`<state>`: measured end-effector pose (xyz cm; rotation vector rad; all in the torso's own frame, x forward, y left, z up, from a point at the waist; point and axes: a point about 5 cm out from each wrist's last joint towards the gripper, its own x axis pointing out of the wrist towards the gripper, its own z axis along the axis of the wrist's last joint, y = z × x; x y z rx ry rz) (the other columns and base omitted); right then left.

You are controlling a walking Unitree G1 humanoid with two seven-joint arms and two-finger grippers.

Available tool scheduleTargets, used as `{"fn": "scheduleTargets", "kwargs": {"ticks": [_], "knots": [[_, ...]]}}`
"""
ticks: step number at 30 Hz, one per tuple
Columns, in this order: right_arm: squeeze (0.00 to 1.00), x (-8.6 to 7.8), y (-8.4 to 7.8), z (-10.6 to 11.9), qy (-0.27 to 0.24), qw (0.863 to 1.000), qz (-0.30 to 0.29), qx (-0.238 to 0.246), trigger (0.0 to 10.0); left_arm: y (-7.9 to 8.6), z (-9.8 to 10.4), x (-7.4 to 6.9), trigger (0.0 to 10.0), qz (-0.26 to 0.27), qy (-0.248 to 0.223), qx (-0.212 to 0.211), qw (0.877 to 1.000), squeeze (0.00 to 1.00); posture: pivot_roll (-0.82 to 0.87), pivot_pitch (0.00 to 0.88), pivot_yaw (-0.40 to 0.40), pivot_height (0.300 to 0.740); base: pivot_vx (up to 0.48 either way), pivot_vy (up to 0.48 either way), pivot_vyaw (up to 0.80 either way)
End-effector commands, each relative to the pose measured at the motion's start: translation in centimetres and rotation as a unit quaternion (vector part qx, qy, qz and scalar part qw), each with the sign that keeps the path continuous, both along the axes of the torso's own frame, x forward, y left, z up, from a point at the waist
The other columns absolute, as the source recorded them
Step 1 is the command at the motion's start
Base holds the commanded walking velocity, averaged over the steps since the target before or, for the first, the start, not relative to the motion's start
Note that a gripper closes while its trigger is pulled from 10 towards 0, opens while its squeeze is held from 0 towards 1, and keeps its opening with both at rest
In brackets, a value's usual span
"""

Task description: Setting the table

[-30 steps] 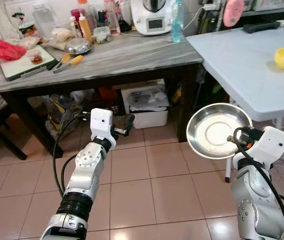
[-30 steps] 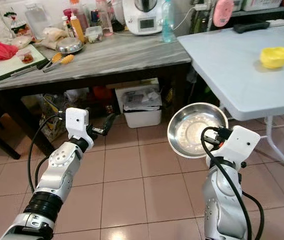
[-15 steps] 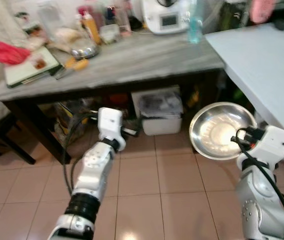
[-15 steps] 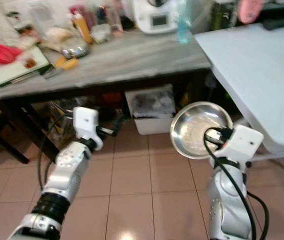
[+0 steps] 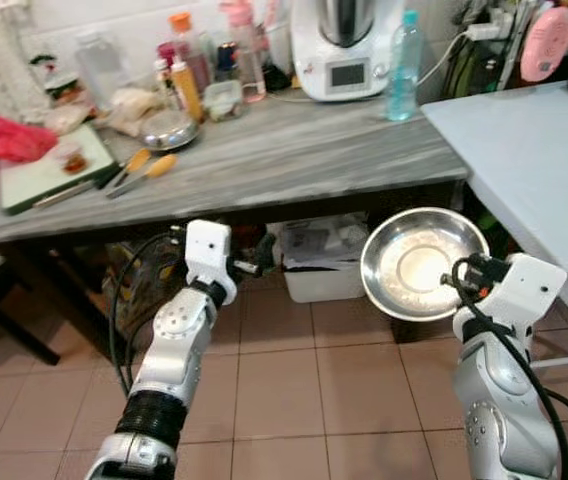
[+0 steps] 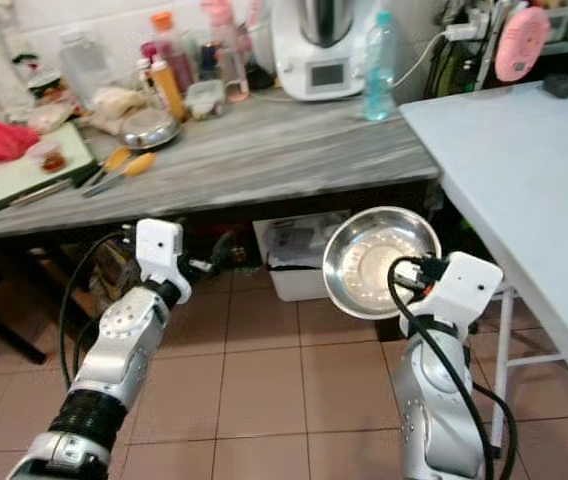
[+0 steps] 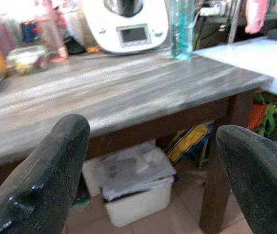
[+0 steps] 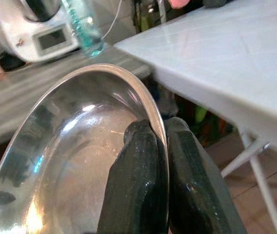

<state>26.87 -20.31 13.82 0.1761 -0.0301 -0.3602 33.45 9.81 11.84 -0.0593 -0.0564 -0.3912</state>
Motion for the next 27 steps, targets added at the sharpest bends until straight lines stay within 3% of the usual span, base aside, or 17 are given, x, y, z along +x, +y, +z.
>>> {"fn": "scheduleTargets", "kwargs": {"ticks": [1,27], "knots": [[0.00,0.4,1.2,0.7,-0.018,1.000,0.021,0.005,10.0,1.5,0.4,0.3,10.0,0.022,-0.008,0.008,1.000,0.00,-0.17,0.000,0.115,0.740,0.480,0.000,0.00],[0.00,0.9,1.4,2.0,-0.030,0.998,0.057,-0.027,10.0,0.8,-0.2,0.1,10.0,0.030,-0.002,0.001,1.000,0.00,-0.19,0.000,0.078,0.740,0.480,0.000,0.00]]}}
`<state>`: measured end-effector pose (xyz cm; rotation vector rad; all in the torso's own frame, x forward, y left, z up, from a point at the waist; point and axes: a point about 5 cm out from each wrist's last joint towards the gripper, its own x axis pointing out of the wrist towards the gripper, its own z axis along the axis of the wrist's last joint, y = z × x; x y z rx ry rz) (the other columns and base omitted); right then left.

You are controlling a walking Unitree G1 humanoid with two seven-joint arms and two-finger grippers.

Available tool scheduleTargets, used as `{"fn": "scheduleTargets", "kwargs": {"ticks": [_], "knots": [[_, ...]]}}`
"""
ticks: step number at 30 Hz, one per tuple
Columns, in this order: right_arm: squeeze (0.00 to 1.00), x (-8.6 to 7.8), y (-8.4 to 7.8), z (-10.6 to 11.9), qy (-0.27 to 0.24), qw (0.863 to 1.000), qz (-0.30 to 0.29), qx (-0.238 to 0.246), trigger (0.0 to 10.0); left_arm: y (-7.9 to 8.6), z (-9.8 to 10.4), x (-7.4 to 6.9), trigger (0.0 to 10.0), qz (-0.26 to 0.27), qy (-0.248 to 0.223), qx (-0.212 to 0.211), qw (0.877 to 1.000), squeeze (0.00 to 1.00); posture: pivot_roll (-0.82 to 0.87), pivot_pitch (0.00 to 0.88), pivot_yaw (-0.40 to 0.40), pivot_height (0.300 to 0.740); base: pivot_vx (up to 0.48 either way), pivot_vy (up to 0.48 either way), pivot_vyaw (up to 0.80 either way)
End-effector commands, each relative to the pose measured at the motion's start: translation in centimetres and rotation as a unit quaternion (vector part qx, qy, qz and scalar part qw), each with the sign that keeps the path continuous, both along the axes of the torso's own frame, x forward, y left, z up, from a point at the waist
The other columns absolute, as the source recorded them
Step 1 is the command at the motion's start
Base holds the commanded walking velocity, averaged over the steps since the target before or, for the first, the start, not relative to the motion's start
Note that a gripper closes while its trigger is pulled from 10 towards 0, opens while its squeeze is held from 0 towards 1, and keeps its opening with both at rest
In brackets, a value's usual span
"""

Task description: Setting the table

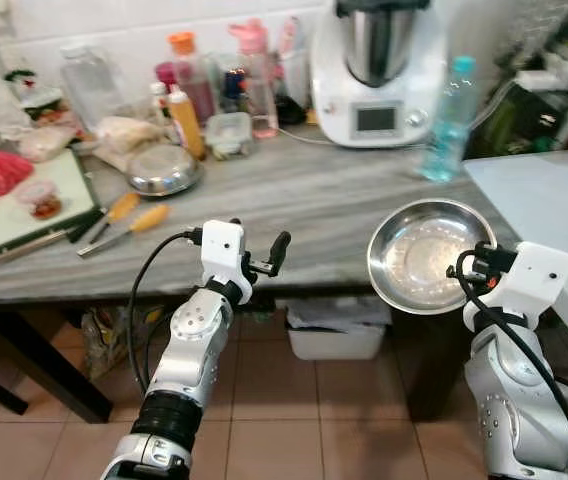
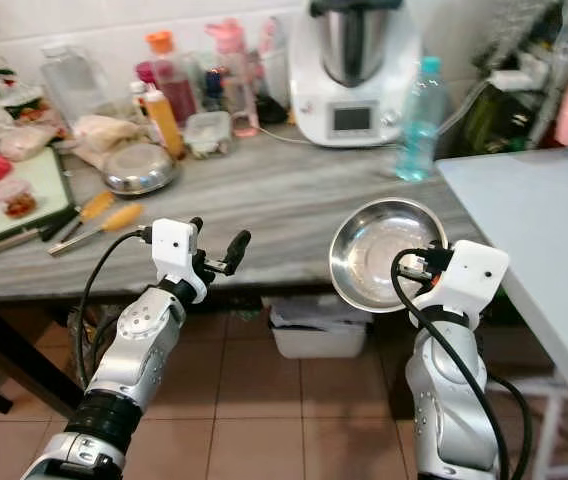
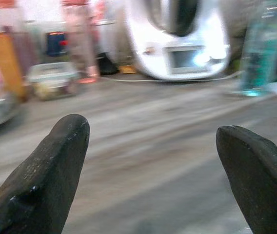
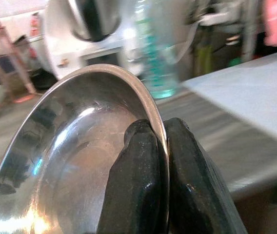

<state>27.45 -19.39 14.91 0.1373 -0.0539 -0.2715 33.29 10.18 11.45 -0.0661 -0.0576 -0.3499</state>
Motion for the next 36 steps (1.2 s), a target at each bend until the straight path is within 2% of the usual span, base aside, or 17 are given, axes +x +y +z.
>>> {"fn": "scheduleTargets", "kwargs": {"ticks": [1,12,15,24,31,32,36], "knots": [[0.00,0.3,0.5,1.0,-0.019,1.000,0.015,-0.005,10.0,0.5,0.2,0.2,10.0,0.010,-0.002,0.006,1.000,0.00,-0.19,0.000,0.079,0.740,0.480,0.000,0.00],[0.00,0.3,0.8,0.9,-0.019,1.000,0.015,0.001,10.0,1.6,-0.1,-0.1,10.0,0.018,0.004,0.010,1.000,0.00,-0.17,0.000,0.089,0.740,0.349,0.000,0.00],[0.00,0.3,0.8,0.9,-0.021,1.000,0.015,0.003,10.0,1.7,0.5,-0.4,10.0,-0.001,-0.011,-0.004,1.000,0.00,-0.17,0.000,0.093,0.740,0.000,0.000,0.00],[0.00,-0.1,0.8,0.6,-0.017,1.000,0.010,0.008,10.0,2.9,1.1,-1.6,10.0,-0.040,-0.016,0.018,0.999,0.00,-0.17,0.000,0.106,0.740,0.000,0.000,0.00],[0.00,-0.1,1.2,0.7,-0.019,1.000,0.013,0.017,10.0,3.4,1.0,-3.5,10.0,-0.073,-0.008,0.039,0.997,0.00,-0.15,0.006,0.109,0.740,0.000,0.000,0.00],[0.00,0.0,1.4,0.7,-0.017,0.999,0.016,0.032,10.0,3.7,0.9,-4.4,10.0,-0.098,-0.002,0.054,0.994,0.00,-0.14,0.014,0.105,0.740,0.000,0.000,0.00],[0.00,-0.1,1.7,0.2,0.000,0.998,0.025,0.063,10.0,4.3,0.4,-6.4,10.0,-0.142,0.015,0.074,0.987,0.00,-0.12,0.021,0.096,0.740,0.000,0.000,0.00]]}}
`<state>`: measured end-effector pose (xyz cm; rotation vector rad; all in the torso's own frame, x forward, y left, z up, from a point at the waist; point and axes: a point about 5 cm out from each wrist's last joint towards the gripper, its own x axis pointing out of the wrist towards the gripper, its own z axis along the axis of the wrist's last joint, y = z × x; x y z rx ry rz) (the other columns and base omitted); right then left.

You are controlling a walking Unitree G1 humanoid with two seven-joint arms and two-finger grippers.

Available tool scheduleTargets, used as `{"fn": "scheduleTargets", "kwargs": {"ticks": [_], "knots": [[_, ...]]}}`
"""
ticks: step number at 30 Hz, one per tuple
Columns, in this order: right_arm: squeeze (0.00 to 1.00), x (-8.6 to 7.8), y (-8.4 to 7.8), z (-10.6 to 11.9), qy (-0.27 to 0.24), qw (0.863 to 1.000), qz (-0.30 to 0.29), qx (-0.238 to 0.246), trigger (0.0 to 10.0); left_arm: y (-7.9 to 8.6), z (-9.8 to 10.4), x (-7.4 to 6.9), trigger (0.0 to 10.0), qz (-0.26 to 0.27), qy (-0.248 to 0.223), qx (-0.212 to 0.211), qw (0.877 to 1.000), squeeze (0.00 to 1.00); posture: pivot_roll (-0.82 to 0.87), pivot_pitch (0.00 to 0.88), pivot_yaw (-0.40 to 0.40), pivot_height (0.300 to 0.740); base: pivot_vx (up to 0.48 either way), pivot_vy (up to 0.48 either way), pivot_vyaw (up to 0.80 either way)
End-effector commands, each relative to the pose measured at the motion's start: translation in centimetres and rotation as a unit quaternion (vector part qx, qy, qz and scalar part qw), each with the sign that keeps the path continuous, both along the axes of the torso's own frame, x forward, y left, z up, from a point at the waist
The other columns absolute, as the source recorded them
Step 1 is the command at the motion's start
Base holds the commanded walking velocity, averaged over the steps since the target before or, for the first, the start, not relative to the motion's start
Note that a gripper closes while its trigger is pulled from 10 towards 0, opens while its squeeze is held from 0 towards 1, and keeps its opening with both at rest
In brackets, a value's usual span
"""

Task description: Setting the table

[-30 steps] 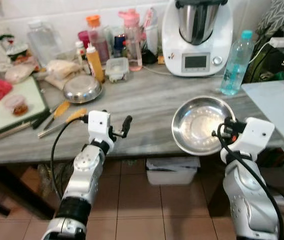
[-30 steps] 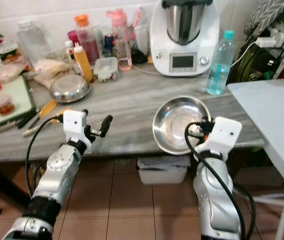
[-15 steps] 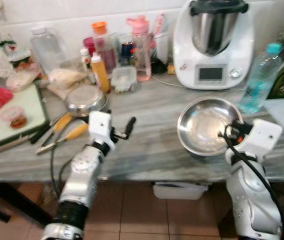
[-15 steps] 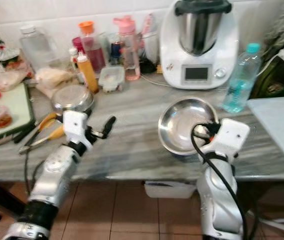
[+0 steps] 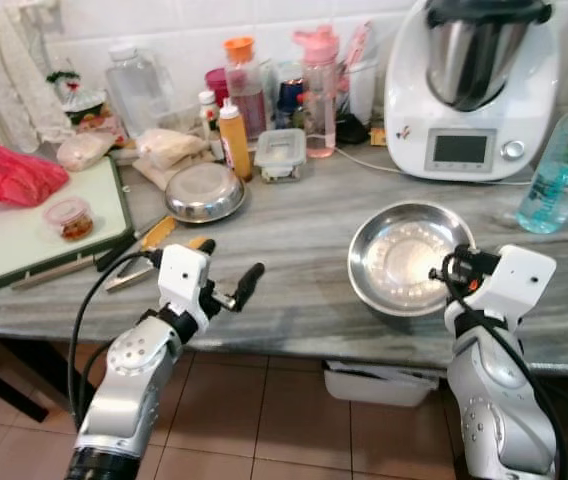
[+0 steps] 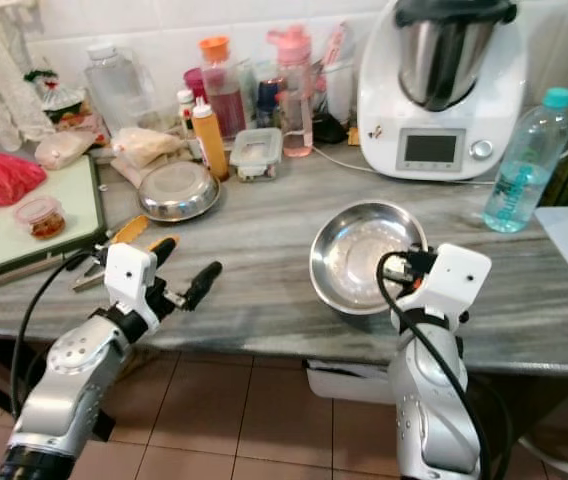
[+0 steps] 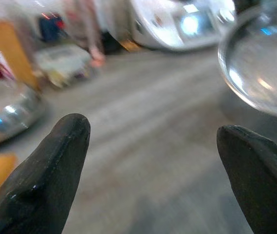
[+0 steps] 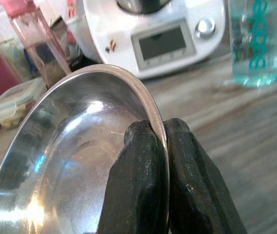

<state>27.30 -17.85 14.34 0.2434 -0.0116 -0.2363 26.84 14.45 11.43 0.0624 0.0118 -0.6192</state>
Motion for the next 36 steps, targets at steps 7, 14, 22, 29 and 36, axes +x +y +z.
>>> {"fn": "scheduleTargets", "kwargs": {"ticks": [7,14,22,29,36], "knots": [[0.00,0.8,2.0,-0.8,0.018,0.996,0.043,0.070,10.0,0.8,-0.4,-2.3,10.0,-0.047,0.032,0.037,0.998,0.00,-0.11,0.035,0.114,0.740,0.000,0.000,0.00],[0.00,2.1,4.0,-1.0,0.025,0.992,0.070,0.104,10.0,0.6,-0.6,-2.9,10.0,-0.065,0.045,0.040,0.996,0.00,-0.10,0.039,0.118,0.740,0.000,0.000,0.00],[0.00,2.6,6.3,-2.3,0.057,0.981,0.123,0.139,10.0,0.9,-0.9,-3.3,10.0,-0.062,0.055,0.046,0.996,0.00,-0.09,0.039,0.110,0.740,0.000,0.000,0.00],[0.00,2.4,7.8,-3.1,0.071,0.974,0.155,0.151,10.0,0.8,-0.8,-3.4,10.0,-0.064,0.056,0.045,0.995,0.00,-0.09,0.046,0.112,0.740,0.000,0.000,0.00],[0.00,2.4,9.2,-4.0,0.086,0.968,0.175,0.161,10.0,0.9,-0.7,-3.4,10.0,-0.066,0.057,0.046,0.995,0.00,-0.09,0.049,0.118,0.740,0.000,0.000,0.00]]}}
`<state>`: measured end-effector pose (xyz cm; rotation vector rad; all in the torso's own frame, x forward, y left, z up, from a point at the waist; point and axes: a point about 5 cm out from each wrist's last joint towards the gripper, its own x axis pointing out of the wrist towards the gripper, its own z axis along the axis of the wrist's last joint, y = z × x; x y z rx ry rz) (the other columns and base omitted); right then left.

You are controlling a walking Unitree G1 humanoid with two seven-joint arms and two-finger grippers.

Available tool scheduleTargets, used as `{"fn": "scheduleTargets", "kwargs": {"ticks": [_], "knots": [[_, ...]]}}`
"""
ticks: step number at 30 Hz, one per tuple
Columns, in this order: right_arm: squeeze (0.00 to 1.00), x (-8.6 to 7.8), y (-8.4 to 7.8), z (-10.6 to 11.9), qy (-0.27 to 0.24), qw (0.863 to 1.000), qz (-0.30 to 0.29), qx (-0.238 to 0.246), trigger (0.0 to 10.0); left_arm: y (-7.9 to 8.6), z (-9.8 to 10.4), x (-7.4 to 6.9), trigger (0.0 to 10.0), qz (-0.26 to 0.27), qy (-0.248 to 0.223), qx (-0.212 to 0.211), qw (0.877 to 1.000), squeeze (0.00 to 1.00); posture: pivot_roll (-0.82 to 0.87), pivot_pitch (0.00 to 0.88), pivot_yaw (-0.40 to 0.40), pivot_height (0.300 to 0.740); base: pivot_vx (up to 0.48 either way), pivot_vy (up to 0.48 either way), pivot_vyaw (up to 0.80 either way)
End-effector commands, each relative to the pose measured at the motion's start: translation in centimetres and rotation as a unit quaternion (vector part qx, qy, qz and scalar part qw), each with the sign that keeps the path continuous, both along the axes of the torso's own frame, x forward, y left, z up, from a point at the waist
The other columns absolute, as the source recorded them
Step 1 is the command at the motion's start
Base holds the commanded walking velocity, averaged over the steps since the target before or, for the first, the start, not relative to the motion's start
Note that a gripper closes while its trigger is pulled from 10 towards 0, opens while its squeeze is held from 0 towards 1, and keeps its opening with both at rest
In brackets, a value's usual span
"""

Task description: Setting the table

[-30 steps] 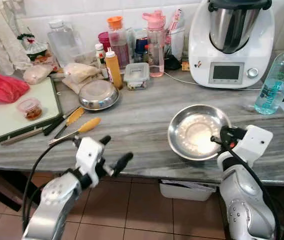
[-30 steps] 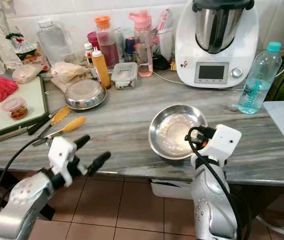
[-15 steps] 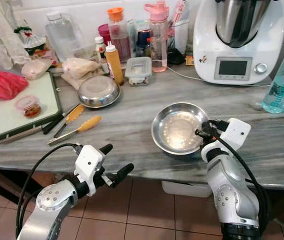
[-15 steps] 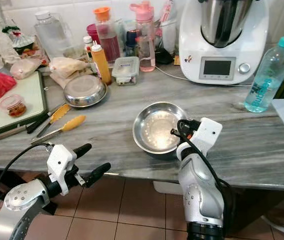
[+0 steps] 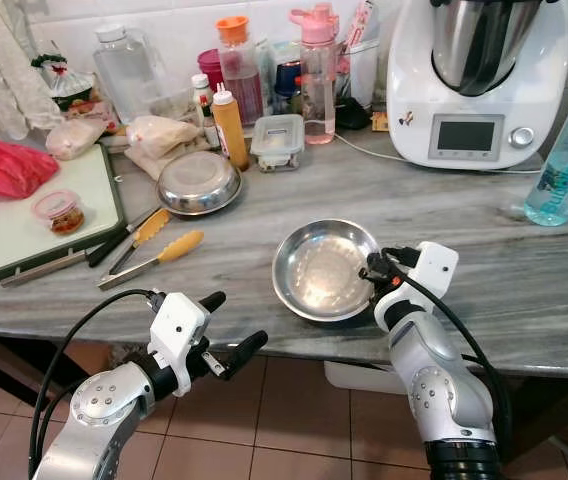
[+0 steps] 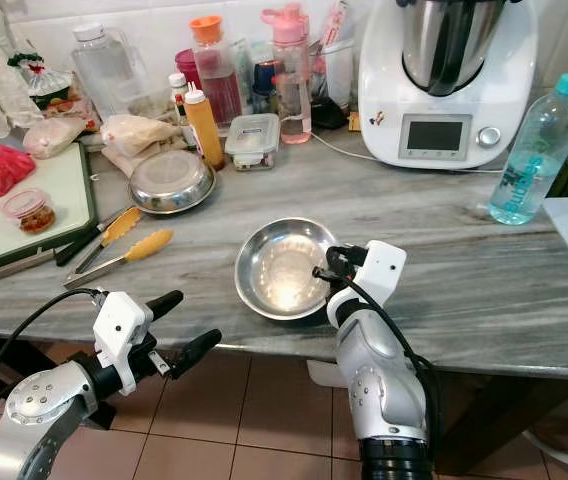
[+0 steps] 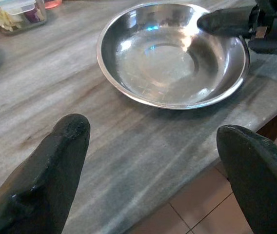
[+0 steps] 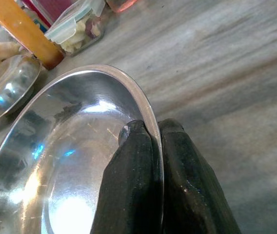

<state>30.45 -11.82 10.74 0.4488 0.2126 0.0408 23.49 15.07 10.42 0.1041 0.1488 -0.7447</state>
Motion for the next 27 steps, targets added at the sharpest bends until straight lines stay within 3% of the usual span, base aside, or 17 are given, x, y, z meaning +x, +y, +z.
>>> {"fn": "scheduleTargets", "kwargs": {"ticks": [1,13,15,16,17,27], "knots": [[0.00,-0.6,3.6,-0.9,0.021,0.998,0.034,0.052,10.0,0.2,0.4,0.0,10.0,-0.005,-0.004,0.008,1.000,0.00,-0.08,0.049,0.121,0.740,0.000,0.000,0.00],[0.00,-0.7,4.7,-2.1,0.045,0.996,0.061,0.055,10.0,0.3,0.7,0.3,10.0,-0.012,-0.006,0.019,1.000,0.00,-0.07,0.035,0.135,0.740,0.000,0.000,0.00],[0.82,-0.8,4.8,-2.3,0.044,0.996,0.060,0.051,10.0,0.4,0.7,0.3,10.0,-0.012,-0.007,0.020,1.000,0.00,-0.07,0.029,0.136,0.740,0.000,0.000,0.00],[0.82,-0.8,4.8,-2.3,0.044,0.996,0.060,0.051,10.0,0.4,0.7,0.3,10.0,-0.012,-0.007,0.020,1.000,0.00,-0.07,0.029,0.136,0.740,0.000,0.000,0.00],[1.00,-0.9,4.7,-2.4,0.046,0.996,0.058,0.052,10.0,0.4,0.7,0.4,10.0,-0.013,-0.007,0.020,1.000,0.00,-0.07,0.027,0.138,0.740,0.000,0.000,0.00],[1.00,-1.3,3.9,-3.0,0.049,0.997,0.047,0.028,10.0,0.2,0.7,0.3,10.0,-0.020,-0.007,0.025,0.999,0.00,-0.07,0.026,0.143,0.740,0.000,0.000,0.00]]}}
